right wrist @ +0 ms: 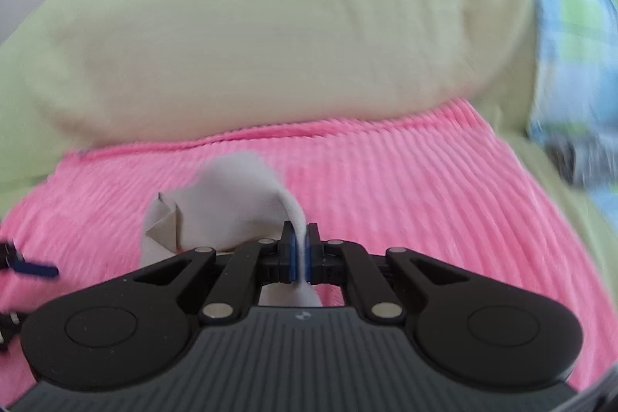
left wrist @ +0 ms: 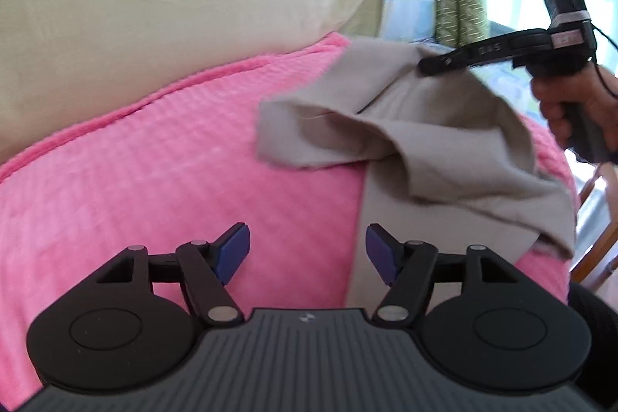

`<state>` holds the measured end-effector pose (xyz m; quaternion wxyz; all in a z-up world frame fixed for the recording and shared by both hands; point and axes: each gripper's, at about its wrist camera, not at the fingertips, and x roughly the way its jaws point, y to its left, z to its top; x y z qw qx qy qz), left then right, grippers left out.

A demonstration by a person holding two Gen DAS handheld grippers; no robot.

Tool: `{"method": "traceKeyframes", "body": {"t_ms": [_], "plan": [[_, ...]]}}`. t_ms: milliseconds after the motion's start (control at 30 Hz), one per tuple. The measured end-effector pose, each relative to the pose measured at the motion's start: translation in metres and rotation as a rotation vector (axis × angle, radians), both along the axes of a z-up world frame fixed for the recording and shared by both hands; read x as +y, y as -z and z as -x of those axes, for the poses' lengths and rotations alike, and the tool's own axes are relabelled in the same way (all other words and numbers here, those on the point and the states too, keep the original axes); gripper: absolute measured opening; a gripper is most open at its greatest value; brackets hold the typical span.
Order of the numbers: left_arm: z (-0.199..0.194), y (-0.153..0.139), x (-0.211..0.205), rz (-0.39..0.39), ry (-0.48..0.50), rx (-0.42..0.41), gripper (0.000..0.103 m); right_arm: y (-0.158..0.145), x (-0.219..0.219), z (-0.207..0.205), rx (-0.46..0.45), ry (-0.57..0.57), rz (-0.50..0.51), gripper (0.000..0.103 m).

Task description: Fold clothes

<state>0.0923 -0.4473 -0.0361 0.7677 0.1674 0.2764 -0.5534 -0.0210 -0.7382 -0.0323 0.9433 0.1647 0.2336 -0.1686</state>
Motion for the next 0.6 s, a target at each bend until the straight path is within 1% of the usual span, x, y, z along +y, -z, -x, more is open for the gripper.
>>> {"method": "traceKeyframes", "body": {"t_ms": [67, 133, 233, 300, 367, 467, 533, 567, 600], "plan": [[0.007, -0.002, -0.011, 0.019, 0.035, 0.021, 0.069, 0.004, -0.001, 0.007, -0.022, 0.026, -0.029, 0.002], [0.013, -0.005, -0.019, 0.031, 0.052, 0.018, 0.069, 0.002, 0.001, 0.017, -0.064, 0.030, -0.072, 0.002], [0.020, -0.013, -0.017, 0.043, 0.052, 0.000, 0.069, -0.019, 0.012, 0.033, -0.154, -0.018, -0.063, 0.002], [0.024, -0.020, -0.008, 0.040, 0.027, -0.022, 0.072, -0.030, 0.024, 0.034, -0.186, -0.067, -0.037, 0.002], [0.020, -0.026, 0.010, 0.010, -0.034, -0.047, 0.073, -0.035, 0.055, 0.035, -0.181, -0.181, 0.018, 0.002], [0.014, -0.031, 0.040, -0.035, -0.118, -0.056, 0.073, -0.040, 0.107, 0.035, -0.162, -0.366, 0.107, 0.002], [0.009, -0.033, 0.074, -0.069, -0.197, -0.045, 0.073, -0.027, 0.147, 0.031, -0.105, -0.489, 0.159, 0.002], [0.009, -0.034, 0.088, -0.076, -0.229, -0.036, 0.073, -0.013, 0.176, 0.029, -0.064, -0.573, 0.198, 0.002], [0.008, -0.035, 0.101, -0.084, -0.261, -0.028, 0.073, -0.004, 0.195, 0.027, -0.040, -0.625, 0.208, 0.002]]}}
